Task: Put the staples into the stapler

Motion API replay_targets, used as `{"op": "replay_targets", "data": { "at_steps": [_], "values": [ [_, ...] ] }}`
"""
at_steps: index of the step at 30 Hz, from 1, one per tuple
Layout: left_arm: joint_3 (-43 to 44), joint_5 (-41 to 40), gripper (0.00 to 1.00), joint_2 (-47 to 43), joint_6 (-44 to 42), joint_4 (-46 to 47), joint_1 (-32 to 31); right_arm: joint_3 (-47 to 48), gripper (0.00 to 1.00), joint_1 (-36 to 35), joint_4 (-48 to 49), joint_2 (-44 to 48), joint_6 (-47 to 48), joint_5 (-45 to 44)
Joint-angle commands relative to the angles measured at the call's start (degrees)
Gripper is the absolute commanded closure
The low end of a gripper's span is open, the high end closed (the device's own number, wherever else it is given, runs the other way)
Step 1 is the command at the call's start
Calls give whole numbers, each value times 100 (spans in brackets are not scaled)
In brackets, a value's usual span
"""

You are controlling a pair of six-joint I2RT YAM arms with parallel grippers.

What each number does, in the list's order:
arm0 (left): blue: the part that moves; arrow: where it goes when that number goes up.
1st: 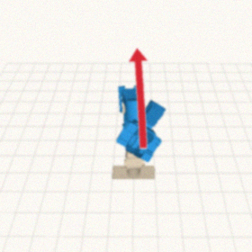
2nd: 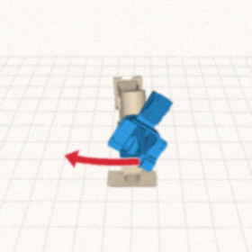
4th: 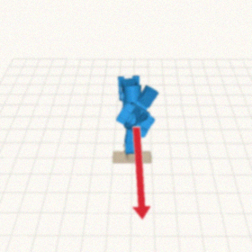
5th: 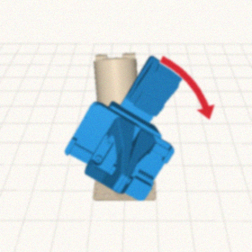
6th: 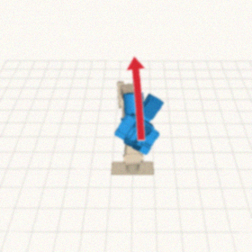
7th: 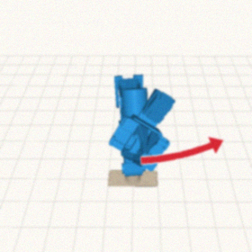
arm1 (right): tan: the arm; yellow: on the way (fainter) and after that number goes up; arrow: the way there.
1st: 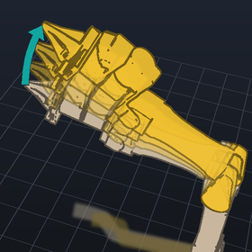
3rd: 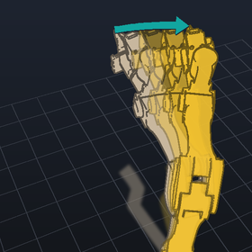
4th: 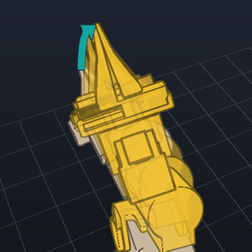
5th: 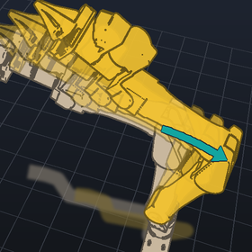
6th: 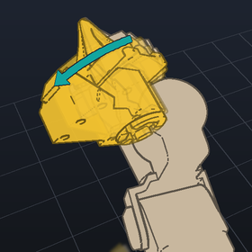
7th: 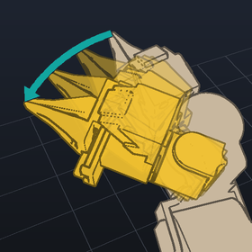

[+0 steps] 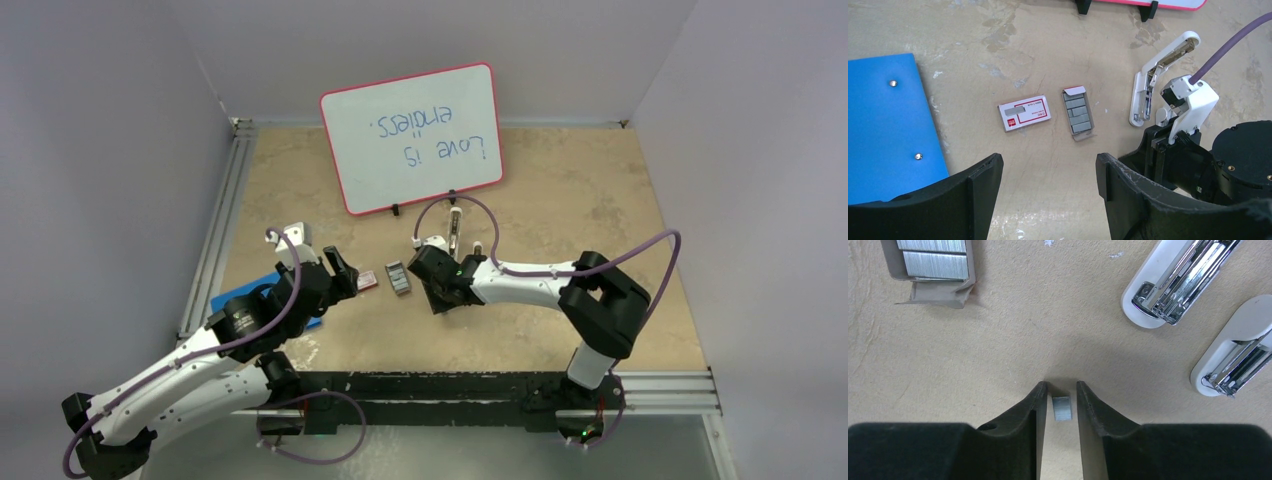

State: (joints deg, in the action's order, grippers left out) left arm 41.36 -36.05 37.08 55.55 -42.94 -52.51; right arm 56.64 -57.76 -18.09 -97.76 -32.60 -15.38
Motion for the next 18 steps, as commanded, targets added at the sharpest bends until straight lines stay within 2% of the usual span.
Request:
{"op": "replay_targets", "data": {
  "at_steps": [1,6,13,18],
  "values": [
    [3,-55,31,-10,35,141,30,104,66,-43,-300,77,-64,4],
    [3,-37,31,-17,44,137,30,80,66,-45,-360,54,-32,70],
    [-1,-30,31,-8,61,129,30,118,75,-66,-530,2,-155,-98],
    [3,-20,31,5,55,137,30,153,76,-72,-564,29,-194,-124]
  ]
}}
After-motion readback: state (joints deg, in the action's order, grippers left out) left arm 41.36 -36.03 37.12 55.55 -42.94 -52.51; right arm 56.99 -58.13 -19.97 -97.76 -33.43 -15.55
